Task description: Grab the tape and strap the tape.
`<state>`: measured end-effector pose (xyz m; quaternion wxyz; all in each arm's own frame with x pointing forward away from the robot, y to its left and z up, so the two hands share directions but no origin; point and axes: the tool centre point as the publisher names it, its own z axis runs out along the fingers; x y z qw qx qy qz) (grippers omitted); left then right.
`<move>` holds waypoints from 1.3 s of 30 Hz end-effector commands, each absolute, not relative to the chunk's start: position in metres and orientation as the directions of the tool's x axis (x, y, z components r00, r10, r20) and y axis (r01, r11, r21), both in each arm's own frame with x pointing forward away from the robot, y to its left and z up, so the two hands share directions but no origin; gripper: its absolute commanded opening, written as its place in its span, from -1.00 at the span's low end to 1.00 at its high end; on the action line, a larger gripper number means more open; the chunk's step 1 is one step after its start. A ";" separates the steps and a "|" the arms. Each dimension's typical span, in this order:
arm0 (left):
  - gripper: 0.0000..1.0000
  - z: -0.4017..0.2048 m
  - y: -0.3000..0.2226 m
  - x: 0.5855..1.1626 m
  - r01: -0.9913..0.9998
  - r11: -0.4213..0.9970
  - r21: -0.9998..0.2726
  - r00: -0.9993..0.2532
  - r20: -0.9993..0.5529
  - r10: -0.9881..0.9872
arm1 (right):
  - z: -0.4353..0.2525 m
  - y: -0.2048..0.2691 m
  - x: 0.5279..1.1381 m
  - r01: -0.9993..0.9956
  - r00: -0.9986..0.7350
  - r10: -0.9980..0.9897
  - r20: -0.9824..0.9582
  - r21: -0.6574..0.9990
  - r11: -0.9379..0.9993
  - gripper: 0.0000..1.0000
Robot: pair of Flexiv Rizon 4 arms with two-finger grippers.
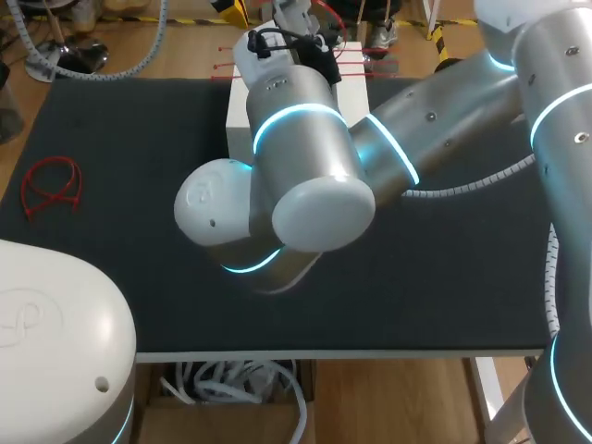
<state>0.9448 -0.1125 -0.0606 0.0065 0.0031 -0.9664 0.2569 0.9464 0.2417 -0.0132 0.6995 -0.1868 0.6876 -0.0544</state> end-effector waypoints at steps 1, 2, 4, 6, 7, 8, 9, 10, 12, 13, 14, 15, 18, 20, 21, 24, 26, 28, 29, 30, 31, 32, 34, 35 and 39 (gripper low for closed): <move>-1.00 -0.060 -0.113 0.945 -0.010 0.869 -0.494 -1.000 0.015 -0.003 | -0.013 0.238 0.946 -0.194 0.046 -0.334 -0.941 -0.337 0.921 -1.00; -1.00 -0.060 -0.113 0.945 -0.010 0.869 -0.494 -1.000 0.015 -0.003 | -0.013 0.238 0.946 -0.199 0.043 -0.329 -0.943 -0.331 0.922 -1.00; -1.00 -0.060 -0.113 0.945 -0.010 0.869 -0.494 -1.000 0.015 -0.003 | -0.014 0.238 0.946 -0.202 0.041 -0.330 -0.943 -0.331 0.922 -1.00; -1.00 -0.060 -0.113 0.945 -0.010 0.869 -0.494 -1.000 0.015 -0.003 | -0.015 0.239 0.946 -0.208 0.038 -0.326 -0.945 -0.326 0.922 -1.00; -1.00 -0.060 -0.113 0.945 -0.010 0.869 -0.494 -1.000 0.015 -0.003 | -0.016 0.240 0.946 -0.213 0.034 -0.326 -0.945 -0.326 0.921 -1.00; -1.00 -0.060 -0.113 0.945 -0.010 0.869 -0.494 -1.000 0.015 -0.003 | -0.017 0.241 0.946 -0.221 0.025 -0.322 -0.946 -0.320 0.921 -1.00; -1.00 -0.060 -0.113 0.945 -0.010 0.869 -0.494 -1.000 0.015 -0.003 | -0.018 0.241 0.946 -0.222 0.022 -0.321 -0.947 -0.318 0.922 -1.00; -1.00 -0.060 -0.113 0.945 -0.010 0.869 -0.494 -1.000 0.015 -0.003 | -0.019 0.241 0.946 -0.224 0.018 -0.321 -0.947 -0.317 0.922 -1.00; -1.00 -0.060 -0.113 0.945 -0.010 0.869 -0.494 -1.000 0.015 -0.003 | -0.021 0.241 0.946 -0.226 0.012 -0.320 -0.947 -0.314 0.922 -1.00; -1.00 -0.060 -0.113 0.945 -0.010 0.869 -0.494 -1.000 0.015 -0.003 | -0.022 0.242 0.946 -0.228 0.009 -0.318 -0.948 -0.312 0.922 -1.00; -1.00 -0.060 -0.113 0.945 -0.010 0.869 -0.494 -1.000 0.015 -0.003 | -0.023 0.243 0.947 -0.231 0.007 -0.315 -0.949 -0.308 0.923 -1.00; -1.00 -0.060 -0.113 0.945 -0.010 0.869 -0.494 -1.000 0.015 -0.003 | -0.024 0.244 0.947 -0.235 0.003 -0.313 -0.950 -0.305 0.923 -1.00; -1.00 -0.060 -0.113 0.945 -0.010 0.869 -0.494 -1.000 0.015 -0.003 | -0.025 0.246 0.947 -0.241 -0.003 -0.311 -0.950 -0.301 0.923 -1.00; -1.00 -0.060 -0.113 0.945 -0.010 0.869 -0.494 -1.000 0.015 -0.003 | -0.026 0.247 0.948 -0.245 -0.008 -0.310 -0.951 -0.299 0.923 -1.00; -1.00 -0.060 -0.113 0.945 -0.010 0.869 -0.494 -1.000 0.015 -0.003 | -0.027 0.248 0.949 -0.248 -0.012 -0.307 -0.952 -0.295 0.923 -1.00; -1.00 -0.060 -0.113 0.945 -0.010 0.869 -0.494 -1.000 0.015 -0.003 | -0.028 0.250 0.950 -0.254 -0.016 -0.307 -0.952 -0.293 0.922 -1.00; -1.00 -0.060 -0.113 0.945 -0.010 0.869 -0.494 -1.000 0.015 -0.003 | -0.027 0.252 0.952 -0.255 -0.016 -0.306 -0.952 -0.292 0.922 -1.00; -1.00 -0.060 -0.113 0.945 -0.010 0.869 -0.494 -1.000 0.015 -0.003 | -0.028 0.252 0.953 -0.257 -0.017 -0.307 -0.952 -0.292 0.921 -1.00; -1.00 -0.060 -0.113 0.945 -0.010 0.869 -0.494 -1.000 0.015 -0.003 | -0.028 0.253 0.954 -0.260 -0.019 -0.308 -0.951 -0.293 0.920 -1.00; -1.00 -0.060 -0.113 0.945 -0.010 0.869 -0.494 -1.000 0.015 -0.003 | -0.029 0.253 0.954 -0.262 -0.020 -0.309 -0.951 -0.294 0.919 -1.00; -1.00 -0.060 -0.113 0.945 -0.010 0.869 -0.494 -1.000 0.015 -0.003 | -0.029 0.253 0.954 -0.262 -0.020 -0.310 -0.951 -0.294 0.919 -1.00; -1.00 -0.060 -0.113 0.945 -0.010 0.869 -0.494 -1.000 0.015 -0.003 | -0.030 0.254 0.955 -0.264 -0.022 -0.311 -0.950 -0.295 0.918 -1.00; -1.00 -0.060 -0.113 0.945 -0.010 0.869 -0.494 -1.000 0.015 -0.003 | -0.030 0.254 0.955 -0.265 -0.024 -0.312 -0.950 -0.294 0.918 -1.00; -1.00 -0.060 -0.113 0.945 -0.010 0.869 -0.494 -1.000 0.015 -0.003 | -0.031 0.254 0.955 -0.265 -0.026 -0.311 -0.950 -0.293 0.918 -1.00; -1.00 -0.060 -0.113 0.945 -0.010 0.869 -0.494 -1.000 0.015 -0.003 | -0.034 0.256 0.955 -0.272 -0.033 -0.313 -0.949 -0.293 0.917 -1.00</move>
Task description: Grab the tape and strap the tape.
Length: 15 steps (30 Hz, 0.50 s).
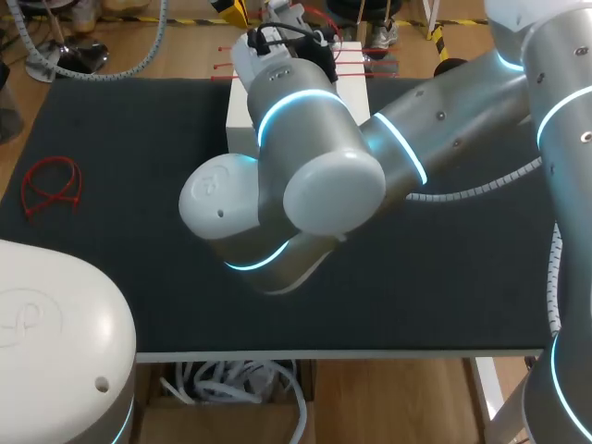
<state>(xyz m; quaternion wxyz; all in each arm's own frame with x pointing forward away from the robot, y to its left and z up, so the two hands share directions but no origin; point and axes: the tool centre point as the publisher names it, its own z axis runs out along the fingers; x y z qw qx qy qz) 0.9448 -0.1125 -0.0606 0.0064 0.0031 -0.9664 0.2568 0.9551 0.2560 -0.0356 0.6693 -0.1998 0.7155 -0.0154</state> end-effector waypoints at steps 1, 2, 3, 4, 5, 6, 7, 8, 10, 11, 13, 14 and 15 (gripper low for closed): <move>-1.00 -0.060 -0.113 0.945 -0.010 0.869 -0.494 -1.000 0.015 -0.003 | -0.034 0.256 0.955 -0.272 -0.033 -0.314 -0.949 -0.293 0.916 -1.00; -1.00 -0.060 -0.113 0.945 -0.010 0.869 -0.494 -1.000 0.015 -0.003 | -0.035 0.256 0.955 -0.273 -0.034 -0.314 -0.949 -0.294 0.916 -1.00; -1.00 -0.060 -0.113 0.945 -0.010 0.869 -0.494 -1.000 0.015 -0.003 | -0.036 0.257 0.955 -0.273 -0.034 -0.315 -0.948 -0.294 0.916 -1.00; -1.00 -0.060 -0.113 0.945 -0.010 0.869 -0.494 -1.000 0.015 -0.003 | -0.037 0.257 0.955 -0.273 -0.035 -0.317 -0.948 -0.296 0.915 -1.00; -1.00 -0.060 -0.113 0.945 -0.010 0.869 -0.494 -1.000 0.015 -0.003 | -0.037 0.257 0.956 -0.273 -0.034 -0.318 -0.947 -0.298 0.915 -1.00; -1.00 -0.060 -0.113 0.945 -0.010 0.869 -0.494 -1.000 0.015 -0.003 | -0.038 0.258 0.956 -0.274 -0.034 -0.319 -0.947 -0.299 0.914 -1.00; -1.00 -0.060 -0.113 0.945 -0.010 0.869 -0.494 -1.000 0.015 -0.003 | -0.038 0.259 0.956 -0.275 -0.031 -0.321 -0.947 -0.300 0.913 -1.00; -1.00 -0.060 -0.113 0.945 -0.010 0.869 -0.494 -1.000 0.015 -0.003 | -0.038 0.260 0.956 -0.276 -0.030 -0.321 -0.947 -0.301 0.913 -1.00; -1.00 -0.060 -0.113 0.945 -0.010 0.869 -0.494 -1.000 0.015 -0.003 | -0.039 0.263 0.957 -0.278 -0.026 -0.324 -0.946 -0.305 0.911 -1.00; -1.00 -0.060 -0.113 0.945 -0.010 0.869 -0.494 -1.000 0.015 -0.003 | -0.040 0.265 0.956 -0.280 -0.025 -0.325 -0.945 -0.306 0.910 -1.00; -1.00 -0.060 -0.113 0.945 -0.010 0.869 -0.494 -1.000 0.015 -0.003 | -0.041 0.268 0.956 -0.282 -0.021 -0.330 -0.944 -0.311 0.908 -1.00; -1.00 -0.060 -0.113 0.945 -0.010 0.869 -0.494 -1.000 0.015 -0.003 | -0.042 0.270 0.957 -0.282 -0.020 -0.332 -0.943 -0.313 0.907 -1.00; -1.00 -0.060 -0.113 0.945 -0.010 0.869 -0.494 -1.000 0.015 -0.003 | -0.042 0.271 0.957 -0.282 -0.016 -0.336 -0.942 -0.318 0.905 -1.00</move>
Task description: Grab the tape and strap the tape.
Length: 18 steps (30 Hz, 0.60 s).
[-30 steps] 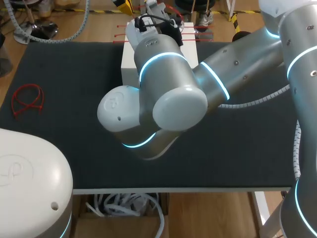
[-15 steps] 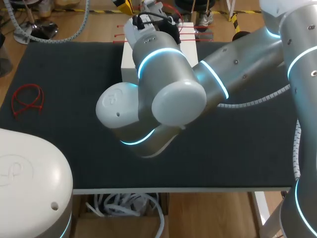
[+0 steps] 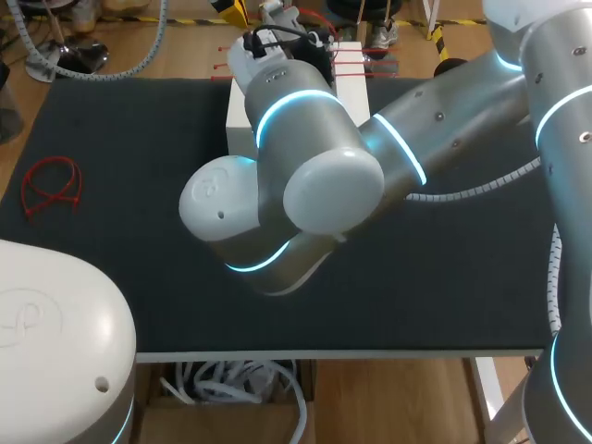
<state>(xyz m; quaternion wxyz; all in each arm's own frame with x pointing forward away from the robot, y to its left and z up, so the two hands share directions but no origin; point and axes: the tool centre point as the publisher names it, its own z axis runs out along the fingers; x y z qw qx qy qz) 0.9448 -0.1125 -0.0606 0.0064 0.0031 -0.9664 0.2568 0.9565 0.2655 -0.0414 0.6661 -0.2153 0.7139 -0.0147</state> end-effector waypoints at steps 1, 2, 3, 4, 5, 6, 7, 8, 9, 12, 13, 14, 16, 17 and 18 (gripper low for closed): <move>-1.00 -0.060 -0.113 0.945 -0.010 0.869 -0.494 -1.000 0.015 -0.003 | -0.043 0.273 0.957 -0.282 -0.015 -0.338 -0.941 -0.320 0.904 -1.00; -1.00 -0.060 -0.113 0.945 -0.010 0.869 -0.494 -1.000 0.015 -0.003 | -0.044 0.274 0.957 -0.283 -0.014 -0.340 -0.940 -0.323 0.903 -1.00; -1.00 -0.060 -0.113 0.945 -0.010 0.869 -0.494 -1.000 0.015 -0.003 | -0.044 0.275 0.958 -0.283 -0.012 -0.343 -0.939 -0.326 0.902 -1.00; -1.00 -0.060 -0.113 0.945 -0.010 0.869 -0.494 -1.000 0.015 -0.003 | -0.044 0.276 0.958 -0.283 -0.010 -0.345 -0.939 -0.328 0.901 -1.00; -1.00 -0.060 -0.113 0.945 -0.010 0.869 -0.494 -1.000 0.015 -0.003 | -0.044 0.277 0.958 -0.282 -0.007 -0.348 -0.937 -0.332 0.900 -1.00; -1.00 -0.060 -0.113 0.945 -0.010 0.869 -0.494 -1.000 0.015 -0.003 | -0.045 0.278 0.958 -0.281 -0.006 -0.349 -0.937 -0.333 0.900 -1.00; -1.00 -0.060 -0.113 0.945 -0.010 0.869 -0.494 -1.000 0.015 -0.003 | -0.045 0.279 0.958 -0.279 -0.005 -0.350 -0.937 -0.335 0.900 -1.00; -1.00 -0.060 -0.113 0.945 -0.010 0.869 -0.494 -1.000 0.015 -0.003 | -0.045 0.279 0.958 -0.279 -0.004 -0.351 -0.936 -0.336 0.900 -1.00; -1.00 -0.060 -0.113 0.945 -0.010 0.869 -0.494 -1.000 0.015 -0.003 | -0.045 0.280 0.958 -0.277 -0.003 -0.352 -0.936 -0.338 0.900 -1.00; -1.00 -0.060 -0.113 0.945 -0.010 0.869 -0.494 -1.000 0.015 -0.003 | -0.045 0.280 0.958 -0.274 -0.001 -0.354 -0.935 -0.340 0.900 -1.00; -1.00 -0.060 -0.113 0.945 -0.010 0.869 -0.494 -1.000 0.015 -0.003 | -0.045 0.280 0.957 -0.273 -0.001 -0.354 -0.935 -0.341 0.900 -1.00; -1.00 -0.060 -0.113 0.945 -0.010 0.869 -0.494 -1.000 0.015 -0.003 | -0.045 0.280 0.957 -0.272 0.000 -0.354 -0.935 -0.341 0.900 -1.00; -1.00 -0.060 -0.113 0.945 -0.010 0.869 -0.494 -1.000 0.015 -0.003 | -0.044 0.279 0.955 -0.270 0.003 -0.351 -0.936 -0.339 0.901 -1.00; -1.00 -0.060 -0.113 0.945 -0.010 0.869 -0.494 -1.000 0.015 -0.003 | -0.043 0.279 0.955 -0.266 0.005 -0.350 -0.937 -0.339 0.902 -1.00; -1.00 -0.060 -0.113 0.945 -0.010 0.869 -0.494 -1.000 0.015 -0.003 | -0.042 0.278 0.954 -0.263 0.008 -0.350 -0.937 -0.339 0.903 -1.00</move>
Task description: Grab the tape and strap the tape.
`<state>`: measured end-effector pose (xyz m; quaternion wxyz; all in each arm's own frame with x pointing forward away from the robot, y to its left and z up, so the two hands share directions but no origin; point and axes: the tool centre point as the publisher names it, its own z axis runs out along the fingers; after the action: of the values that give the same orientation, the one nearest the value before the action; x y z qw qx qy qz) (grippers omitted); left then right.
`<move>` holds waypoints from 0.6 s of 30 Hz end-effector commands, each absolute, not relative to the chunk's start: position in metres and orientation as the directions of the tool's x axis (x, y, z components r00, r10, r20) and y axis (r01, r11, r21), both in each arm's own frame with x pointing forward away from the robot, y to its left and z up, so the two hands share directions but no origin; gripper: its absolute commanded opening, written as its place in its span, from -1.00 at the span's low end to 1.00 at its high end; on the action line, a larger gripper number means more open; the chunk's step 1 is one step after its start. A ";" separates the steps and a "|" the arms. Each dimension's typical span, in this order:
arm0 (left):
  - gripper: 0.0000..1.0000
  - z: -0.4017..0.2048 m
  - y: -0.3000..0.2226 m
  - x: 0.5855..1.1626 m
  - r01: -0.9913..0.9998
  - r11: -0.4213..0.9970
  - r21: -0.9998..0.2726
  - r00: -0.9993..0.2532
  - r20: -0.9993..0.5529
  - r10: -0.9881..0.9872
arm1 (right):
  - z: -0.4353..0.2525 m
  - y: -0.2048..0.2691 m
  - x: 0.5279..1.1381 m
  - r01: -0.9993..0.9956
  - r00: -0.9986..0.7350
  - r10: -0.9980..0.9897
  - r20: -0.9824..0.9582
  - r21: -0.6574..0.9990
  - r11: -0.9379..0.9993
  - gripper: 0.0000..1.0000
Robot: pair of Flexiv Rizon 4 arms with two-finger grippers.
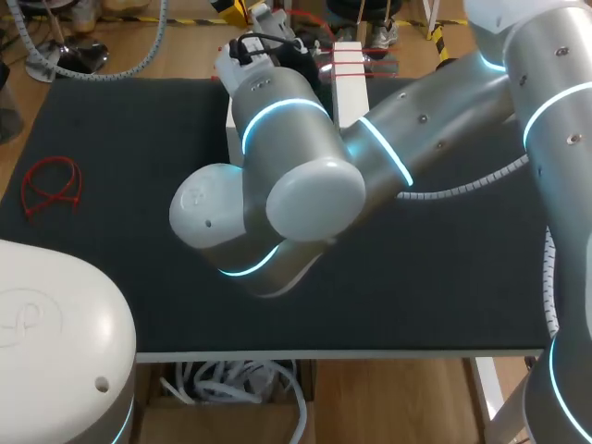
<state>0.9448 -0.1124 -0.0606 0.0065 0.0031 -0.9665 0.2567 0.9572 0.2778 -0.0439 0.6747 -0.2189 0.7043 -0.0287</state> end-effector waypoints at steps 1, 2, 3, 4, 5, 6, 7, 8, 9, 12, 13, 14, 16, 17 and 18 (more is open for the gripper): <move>-1.00 -0.060 -0.113 0.945 -0.010 0.869 -0.494 -1.000 0.015 -0.003 | -0.041 0.277 0.954 -0.260 0.010 -0.349 -0.937 -0.339 0.904 -1.00; -1.00 -0.060 -0.113 0.945 -0.010 0.869 -0.494 -1.000 0.015 -0.003 | -0.040 0.276 0.954 -0.258 0.012 -0.347 -0.938 -0.339 0.905 -1.00; -1.00 -0.060 -0.113 0.945 -0.010 0.869 -0.494 -1.000 0.015 -0.003 | -0.038 0.275 0.954 -0.254 0.015 -0.345 -0.938 -0.337 0.906 -1.00; -1.00 -0.060 -0.113 0.945 -0.010 0.869 -0.494 -1.000 0.015 -0.003 | -0.037 0.274 0.954 -0.252 0.018 -0.344 -0.939 -0.337 0.907 -1.00; -1.00 -0.060 -0.113 0.945 -0.010 0.869 -0.494 -1.000 0.015 -0.003 | -0.036 0.274 0.953 -0.250 0.021 -0.344 -0.939 -0.338 0.907 -1.00; -1.00 -0.060 -0.113 0.945 -0.010 0.869 -0.494 -1.000 0.015 -0.003 | -0.035 0.273 0.953 -0.248 0.023 -0.343 -0.939 -0.338 0.908 -1.00; -1.00 -0.060 -0.113 0.945 -0.010 0.869 -0.494 -1.000 0.015 -0.003 | -0.034 0.272 0.953 -0.247 0.024 -0.343 -0.939 -0.338 0.908 -0.58; -1.00 -0.060 -0.113 0.945 -0.010 0.869 -0.494 -1.000 0.015 -0.003 | -0.033 0.272 0.953 -0.247 0.025 -0.342 -0.939 -0.337 0.908 -0.07; -1.00 -0.060 -0.113 0.945 -0.010 0.869 -0.494 -1.000 0.015 -0.003 | -0.033 0.271 0.953 -0.247 0.026 -0.342 -0.940 -0.337 0.909 0.55; -1.00 -0.060 -0.113 0.945 -0.010 0.869 -0.494 -1.000 0.015 -0.003 | -0.032 0.269 0.952 -0.246 0.027 -0.341 -0.940 -0.337 0.909 1.00; -1.00 -0.060 -0.113 0.945 -0.010 0.869 -0.494 -1.000 0.015 -0.003 | -0.032 0.268 0.952 -0.246 0.028 -0.342 -0.939 -0.338 0.909 1.00; -1.00 -0.060 -0.113 0.945 -0.010 0.869 -0.494 -1.000 0.015 -0.003 | -0.031 0.267 0.952 -0.245 0.029 -0.343 -0.939 -0.339 0.908 1.00; -1.00 -0.060 -0.113 0.945 -0.010 0.869 -0.494 -1.000 0.015 -0.003 | -0.030 0.266 0.951 -0.243 0.031 -0.345 -0.938 -0.342 0.908 1.00; -1.00 -0.060 -0.113 0.945 -0.010 0.869 -0.494 -1.000 0.015 -0.003 | -0.030 0.265 0.951 -0.242 0.031 -0.346 -0.938 -0.343 0.908 1.00; -1.00 -0.060 -0.113 0.945 -0.010 0.869 -0.494 -1.000 0.015 -0.003 | -0.030 0.264 0.950 -0.242 0.031 -0.347 -0.937 -0.344 0.907 1.00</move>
<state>0.9447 -0.1126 -0.0604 0.0064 0.0032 -0.9665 0.2567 0.9518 0.2678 -0.0328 0.6886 -0.2076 0.6938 -0.0388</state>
